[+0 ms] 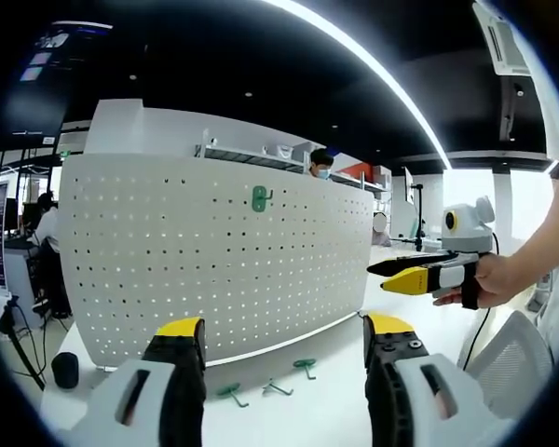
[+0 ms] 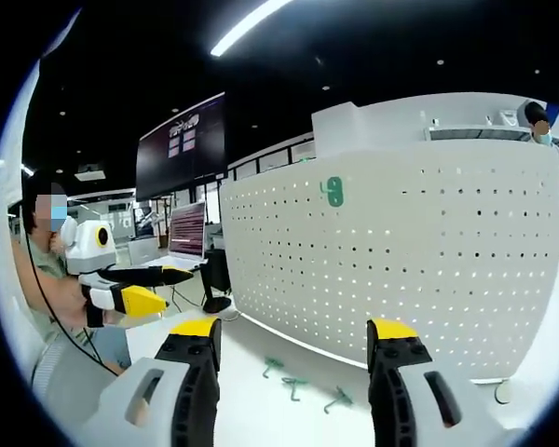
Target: Insert the hook assembly into the mounting plate slot until the hook locks in place.
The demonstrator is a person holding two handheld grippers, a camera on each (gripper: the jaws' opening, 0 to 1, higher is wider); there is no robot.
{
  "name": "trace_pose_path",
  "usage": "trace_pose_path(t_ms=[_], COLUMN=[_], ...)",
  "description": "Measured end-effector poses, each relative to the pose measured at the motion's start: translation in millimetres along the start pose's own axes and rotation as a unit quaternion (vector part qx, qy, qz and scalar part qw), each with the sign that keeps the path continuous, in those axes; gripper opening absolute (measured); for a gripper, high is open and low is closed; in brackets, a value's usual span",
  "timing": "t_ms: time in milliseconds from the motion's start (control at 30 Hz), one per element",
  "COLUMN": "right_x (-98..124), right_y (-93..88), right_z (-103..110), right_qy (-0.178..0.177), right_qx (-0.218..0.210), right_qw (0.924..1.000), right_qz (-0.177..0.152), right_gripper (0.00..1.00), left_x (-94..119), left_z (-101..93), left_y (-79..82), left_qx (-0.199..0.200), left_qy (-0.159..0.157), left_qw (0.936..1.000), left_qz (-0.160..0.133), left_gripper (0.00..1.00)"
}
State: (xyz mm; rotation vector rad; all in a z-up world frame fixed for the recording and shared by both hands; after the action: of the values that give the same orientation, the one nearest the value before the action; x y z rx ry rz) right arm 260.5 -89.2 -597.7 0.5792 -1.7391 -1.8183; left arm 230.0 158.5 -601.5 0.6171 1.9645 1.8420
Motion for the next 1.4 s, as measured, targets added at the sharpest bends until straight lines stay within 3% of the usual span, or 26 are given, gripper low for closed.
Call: trace_pose_path(t_ms=[1400], right_x=[38], right_y=[-31.1], right_z=[-5], right_qy=[-0.032], right_qx=[-0.005], right_qw=[0.9994], right_qz=[0.011], right_gripper=[0.66], left_x=[4], left_z=[-1.7], left_y=[-9.3], left_qx=[-0.005], left_qy=[-0.014], left_qw=[0.9998], left_qz=[0.013], left_gripper=[0.71])
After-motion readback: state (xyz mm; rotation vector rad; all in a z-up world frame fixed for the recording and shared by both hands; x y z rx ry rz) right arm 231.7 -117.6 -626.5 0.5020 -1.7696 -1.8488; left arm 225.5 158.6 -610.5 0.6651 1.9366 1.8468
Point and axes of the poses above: the point that each gripper's makers call its tool centre point, and the gripper's own axes: x roughly backward along the fingers, z roughly to its left, y roughly out of its top, the point moved 8 cm from there along x, roughly backward along the fingers, and after that the axes turned 2 degrees about -z, right-handed, at the moved point
